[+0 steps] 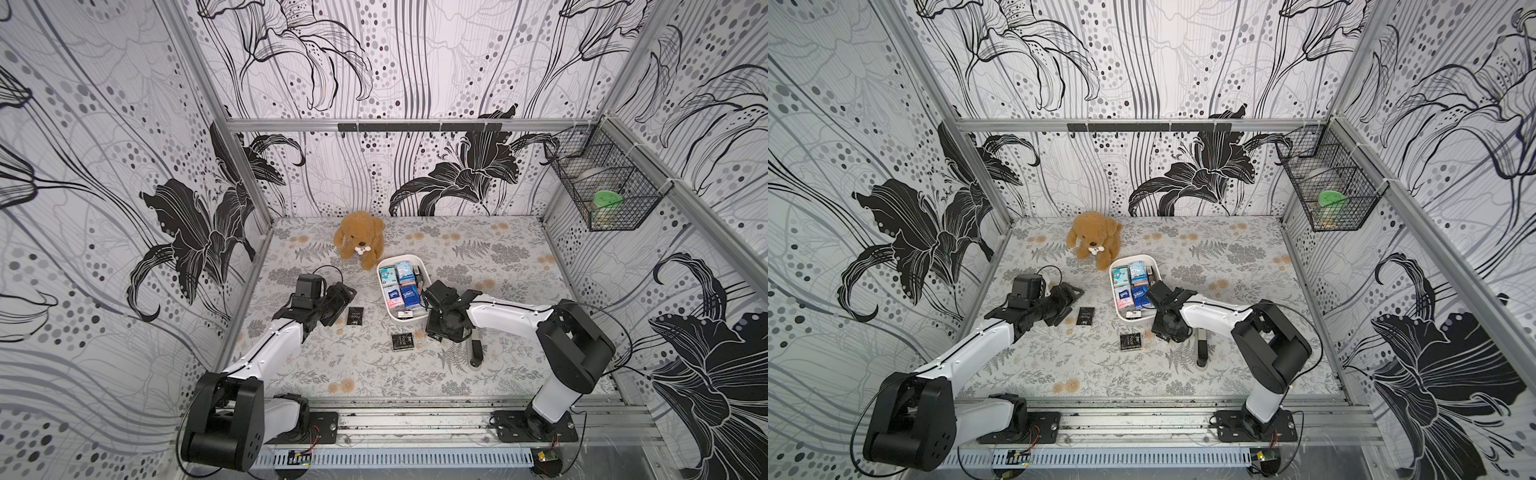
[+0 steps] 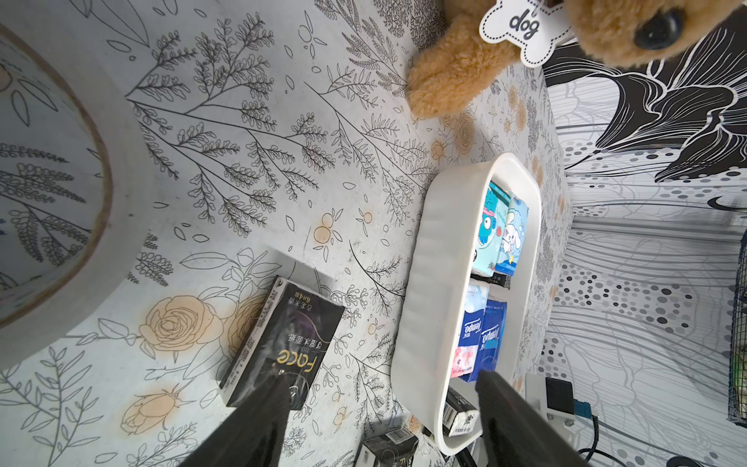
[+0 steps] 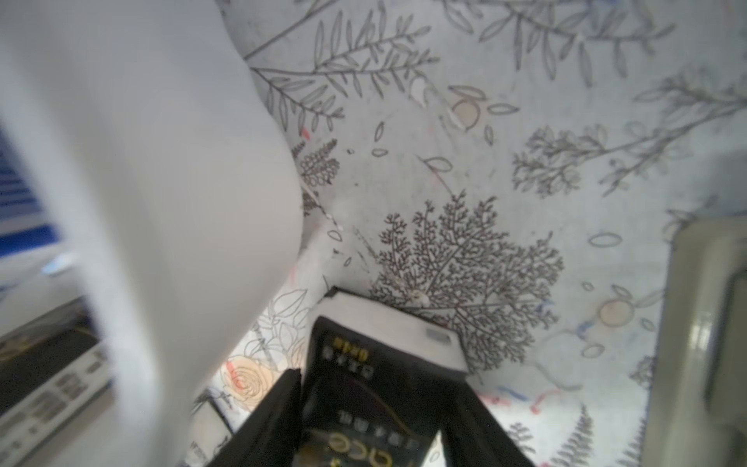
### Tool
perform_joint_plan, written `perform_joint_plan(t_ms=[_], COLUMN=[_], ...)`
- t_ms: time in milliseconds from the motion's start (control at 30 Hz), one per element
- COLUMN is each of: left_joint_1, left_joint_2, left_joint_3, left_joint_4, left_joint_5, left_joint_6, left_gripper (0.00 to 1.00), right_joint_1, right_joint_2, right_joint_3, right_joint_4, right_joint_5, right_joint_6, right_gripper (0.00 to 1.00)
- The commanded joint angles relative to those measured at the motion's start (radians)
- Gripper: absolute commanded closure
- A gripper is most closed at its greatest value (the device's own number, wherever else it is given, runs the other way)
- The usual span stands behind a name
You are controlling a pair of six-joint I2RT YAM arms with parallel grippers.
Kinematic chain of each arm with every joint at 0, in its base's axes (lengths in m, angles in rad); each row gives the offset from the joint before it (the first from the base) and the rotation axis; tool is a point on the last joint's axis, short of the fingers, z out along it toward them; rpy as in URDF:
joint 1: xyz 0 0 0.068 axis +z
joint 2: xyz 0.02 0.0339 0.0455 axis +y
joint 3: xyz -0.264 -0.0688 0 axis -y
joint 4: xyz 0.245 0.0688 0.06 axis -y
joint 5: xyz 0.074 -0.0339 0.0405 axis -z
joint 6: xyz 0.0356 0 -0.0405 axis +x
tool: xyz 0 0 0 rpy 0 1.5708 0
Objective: Put the pocket tissues into the storage box
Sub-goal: Pick up the pocket tissues from the center of the board, then place the pocket tissues in the storage box.
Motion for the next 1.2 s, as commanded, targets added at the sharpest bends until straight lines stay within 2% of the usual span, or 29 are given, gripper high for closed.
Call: perform_joint_plan(t_ms=[0,300,433,867,1167], left_joint_1=[0.009,0.009,0.009,0.009,0.009], left_joint_2=[-0.020,-0.006,0.004,0.000,0.008], left_joint_3=[-0.006,-0.009,-0.012,-0.012,0.014], left_joint_4=[0.008,0.024,0.045,0.026,-0.001], left_joint_5=[0.002,0.004,0.010,0.010,-0.015], left_joint_6=[0.007,0.002,-0.010,0.002,0.029], left_gripper=[0.23,0.23,0.23,0.23,0.23], right_joint_1=[-0.005,-0.005,-0.005,-0.005,-0.003], right_joint_2=[-0.028,-0.216,-0.249,-0.046,0.055], right_joint_3=[-0.014,-0.041,-0.013,0.307,0.328], right_joint_4=[-0.018,-0.090,-0.082,-0.080,-0.051], right_joint_5=[0.035,0.079,0.094,0.093,0.045], right_joint_6=[0.015,-0.005,-0.087,-0.435,-0.533], right_gripper=[0.51,0.53,0.52,0.54,0.54])
